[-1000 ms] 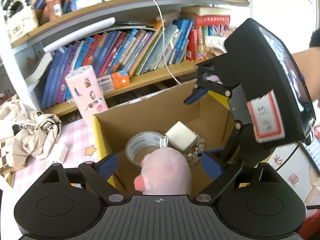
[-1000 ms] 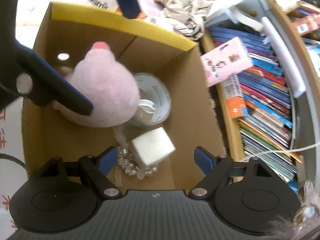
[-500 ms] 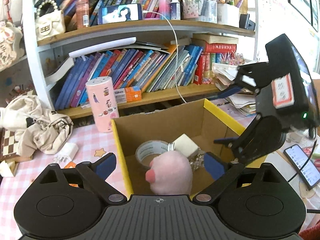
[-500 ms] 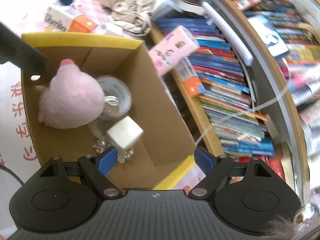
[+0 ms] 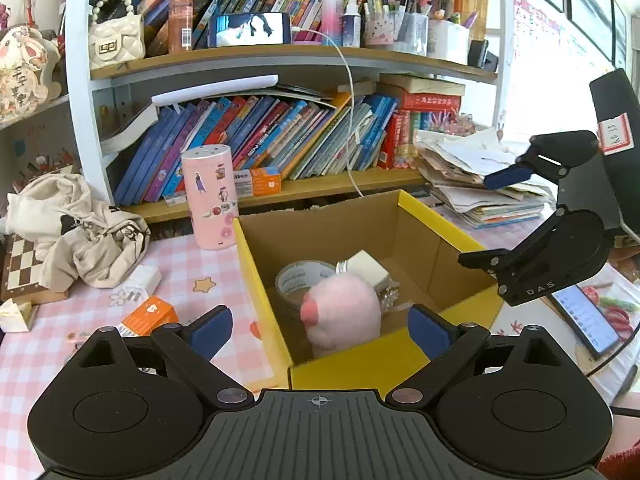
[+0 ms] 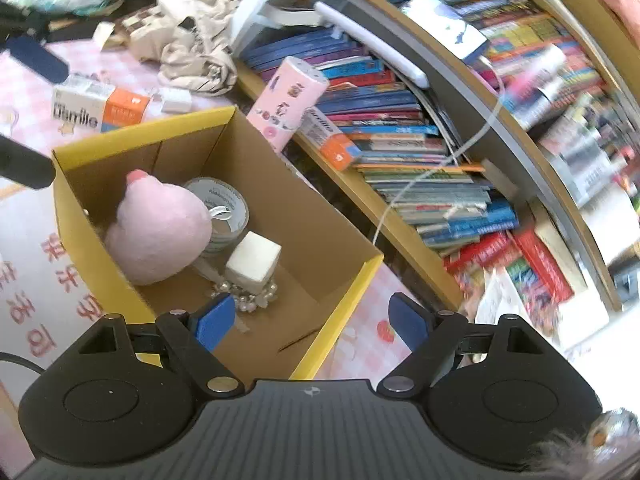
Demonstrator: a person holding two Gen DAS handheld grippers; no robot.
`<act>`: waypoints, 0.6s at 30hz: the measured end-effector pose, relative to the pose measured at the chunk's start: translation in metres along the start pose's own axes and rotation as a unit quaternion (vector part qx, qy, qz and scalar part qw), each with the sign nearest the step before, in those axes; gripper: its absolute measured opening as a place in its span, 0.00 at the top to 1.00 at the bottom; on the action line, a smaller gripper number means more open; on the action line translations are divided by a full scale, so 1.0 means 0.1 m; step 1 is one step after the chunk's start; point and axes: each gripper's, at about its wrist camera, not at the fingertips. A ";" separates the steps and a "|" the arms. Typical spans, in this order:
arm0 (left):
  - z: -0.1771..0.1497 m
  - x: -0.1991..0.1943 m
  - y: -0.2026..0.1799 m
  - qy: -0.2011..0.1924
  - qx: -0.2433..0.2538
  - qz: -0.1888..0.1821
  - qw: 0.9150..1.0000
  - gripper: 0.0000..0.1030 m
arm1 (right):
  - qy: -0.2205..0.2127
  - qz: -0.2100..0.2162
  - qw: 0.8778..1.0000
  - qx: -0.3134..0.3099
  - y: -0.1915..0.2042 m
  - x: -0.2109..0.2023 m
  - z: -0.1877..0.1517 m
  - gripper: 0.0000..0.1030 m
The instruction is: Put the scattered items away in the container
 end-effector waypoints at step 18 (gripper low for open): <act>-0.48 -0.61 0.51 0.019 -0.052 0.015 0.998 0.06 | 0.002 0.009 0.983 0.181 0.69 -0.73 -0.07 0.18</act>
Point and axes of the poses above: each gripper's, at about its wrist camera, not at the fingertips, and x roughly the way its jaws point, y to its left, z to its top, and after that the axes turned 9 degrees about -x, right-handed
